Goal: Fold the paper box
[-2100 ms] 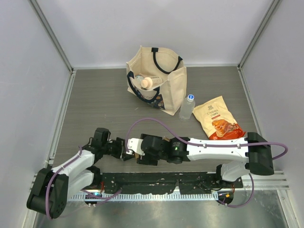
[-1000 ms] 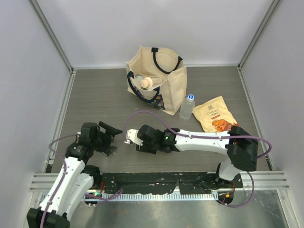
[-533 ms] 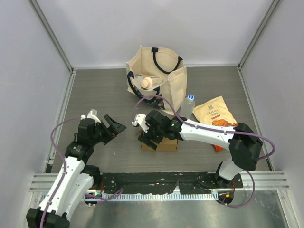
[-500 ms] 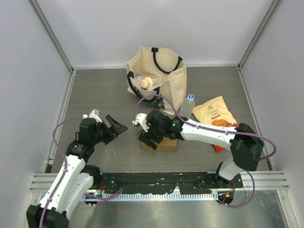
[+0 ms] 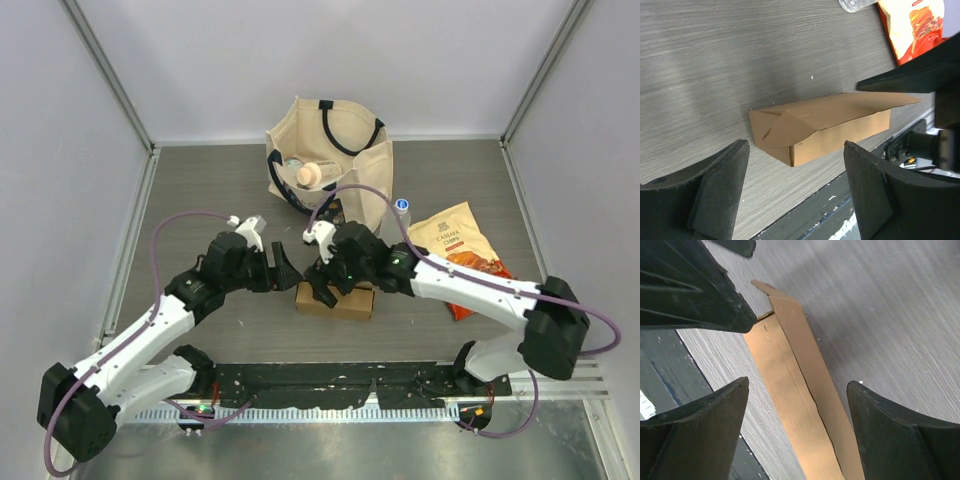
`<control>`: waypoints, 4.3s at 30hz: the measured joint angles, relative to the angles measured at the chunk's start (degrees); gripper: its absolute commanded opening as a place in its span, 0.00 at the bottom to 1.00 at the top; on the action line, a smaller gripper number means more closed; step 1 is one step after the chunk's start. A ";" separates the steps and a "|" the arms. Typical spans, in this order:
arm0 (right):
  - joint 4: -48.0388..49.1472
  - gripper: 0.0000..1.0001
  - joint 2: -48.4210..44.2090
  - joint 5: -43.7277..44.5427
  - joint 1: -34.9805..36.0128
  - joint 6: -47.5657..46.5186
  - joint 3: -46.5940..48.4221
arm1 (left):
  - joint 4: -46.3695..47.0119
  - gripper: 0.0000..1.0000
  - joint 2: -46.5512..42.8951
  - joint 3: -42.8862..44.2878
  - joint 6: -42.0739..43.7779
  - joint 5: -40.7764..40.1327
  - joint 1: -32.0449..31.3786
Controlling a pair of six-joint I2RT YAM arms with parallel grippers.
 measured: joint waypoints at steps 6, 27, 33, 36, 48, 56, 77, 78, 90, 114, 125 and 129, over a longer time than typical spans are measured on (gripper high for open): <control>-3.82 0.81 -13.79 3.72 -4.20 7.65 -0.96 | -1.03 0.61 3.80 3.04 3.98 -4.48 -3.82; -17.22 0.49 -26.45 13.75 -7.50 23.56 -11.47 | -10.60 0.48 15.10 13.18 14.21 -5.11 -7.21; -17.18 0.46 -26.40 14.80 -7.50 24.09 -11.47 | -11.63 0.42 16.02 13.92 15.13 -3.76 -7.28; -17.16 0.45 -25.83 15.08 -7.50 24.09 -11.47 | -11.74 0.38 16.44 14.01 15.13 -3.23 -7.52; -16.41 0.24 -23.30 15.89 -7.50 24.33 -11.96 | -13.05 0.21 17.94 15.50 14.99 -1.49 -8.24; -16.02 0.02 -23.32 15.63 -7.50 25.55 -12.04 | -13.53 0.12 18.16 16.57 13.73 -0.70 -8.76; -17.68 0.01 -23.30 16.98 -7.65 40.68 -11.80 | -14.12 0.07 19.17 16.50 7.91 -0.57 -8.87; -17.70 0.01 -23.30 17.03 -7.65 40.85 -11.80 | -14.05 0.07 19.17 16.44 7.76 -0.57 -8.92; -14.12 0.01 -21.51 23.93 -4.37 37.81 -13.05 | -14.67 0.05 19.15 16.26 7.52 -1.44 -9.38; -12.96 0.11 -24.26 33.46 4.59 40.96 -16.63 | -15.19 0.02 14.49 12.48 -8.59 -13.53 -16.57; -13.51 0.64 -30.32 32.11 5.49 42.91 -19.52 | -12.39 0.02 11.23 9.44 -9.44 -20.20 -23.08; -15.39 0.70 -33.86 31.98 5.55 45.27 -19.21 | -12.39 0.02 11.23 9.44 -9.44 -22.18 -24.55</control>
